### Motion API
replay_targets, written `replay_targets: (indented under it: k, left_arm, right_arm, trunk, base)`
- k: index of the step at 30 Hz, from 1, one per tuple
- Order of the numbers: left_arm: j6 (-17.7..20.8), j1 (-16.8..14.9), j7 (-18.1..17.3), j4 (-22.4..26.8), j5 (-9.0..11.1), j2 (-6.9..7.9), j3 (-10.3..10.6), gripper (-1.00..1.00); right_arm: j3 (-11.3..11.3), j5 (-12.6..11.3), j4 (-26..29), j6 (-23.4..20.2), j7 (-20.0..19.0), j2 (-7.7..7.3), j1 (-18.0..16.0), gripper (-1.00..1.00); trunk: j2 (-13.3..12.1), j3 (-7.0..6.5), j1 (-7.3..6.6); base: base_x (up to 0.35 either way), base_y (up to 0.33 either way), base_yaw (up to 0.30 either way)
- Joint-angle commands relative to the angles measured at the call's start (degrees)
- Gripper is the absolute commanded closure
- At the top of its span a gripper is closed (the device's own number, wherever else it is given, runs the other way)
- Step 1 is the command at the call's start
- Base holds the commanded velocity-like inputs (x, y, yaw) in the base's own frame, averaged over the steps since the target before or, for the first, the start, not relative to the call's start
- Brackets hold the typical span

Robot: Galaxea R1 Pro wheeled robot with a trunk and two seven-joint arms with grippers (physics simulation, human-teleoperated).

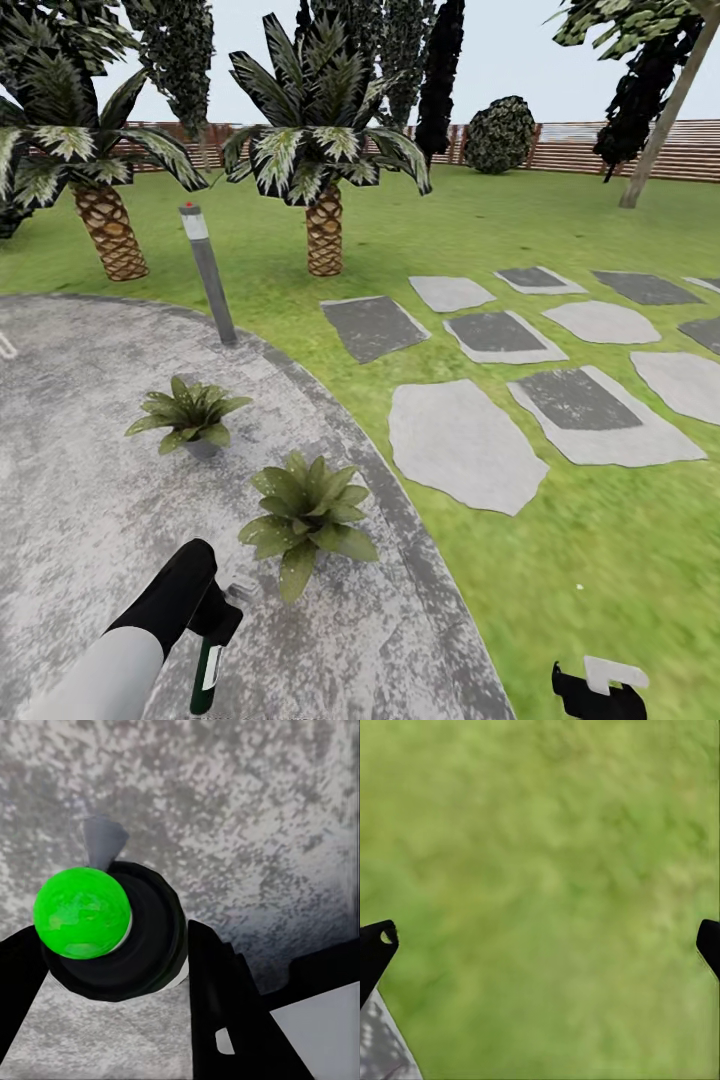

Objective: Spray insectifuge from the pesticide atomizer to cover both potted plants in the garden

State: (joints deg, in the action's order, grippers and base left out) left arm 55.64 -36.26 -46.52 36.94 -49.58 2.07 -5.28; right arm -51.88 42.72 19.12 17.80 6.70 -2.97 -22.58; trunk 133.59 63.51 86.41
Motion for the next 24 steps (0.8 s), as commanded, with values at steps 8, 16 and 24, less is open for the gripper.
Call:
replay_targets:
  k: [8,16,24]
  left_arm:
    - [0.17,-0.03,-0.59,0.06,-0.6,-0.14,-0.15,1.0]
    - [0.17,-0.03,-0.57,0.12,-0.6,-0.13,-0.09,1.0]
    - [0.17,-0.03,-0.5,0.15,-0.68,-0.06,-0.17,1.0]
  right_arm:
    - [-0.47,0.61,-0.05,0.31,0.11,-0.05,-0.07,-1.0]
    - [-0.56,0.67,-0.05,0.31,-0.02,-0.45,-0.05,-1.0]
    - [-0.49,0.61,-0.05,0.31,0.05,-0.08,-0.03,-1.0]
  trunk:
    - [0.02,0.05,-0.01]
    - [0.02,0.05,-0.01]
    - [0.02,0.07,-0.01]
  base:
    - [0.072,-0.282,0.232]
    - [0.089,-0.3,0.011]
    - [0.001,-0.312,0.036]
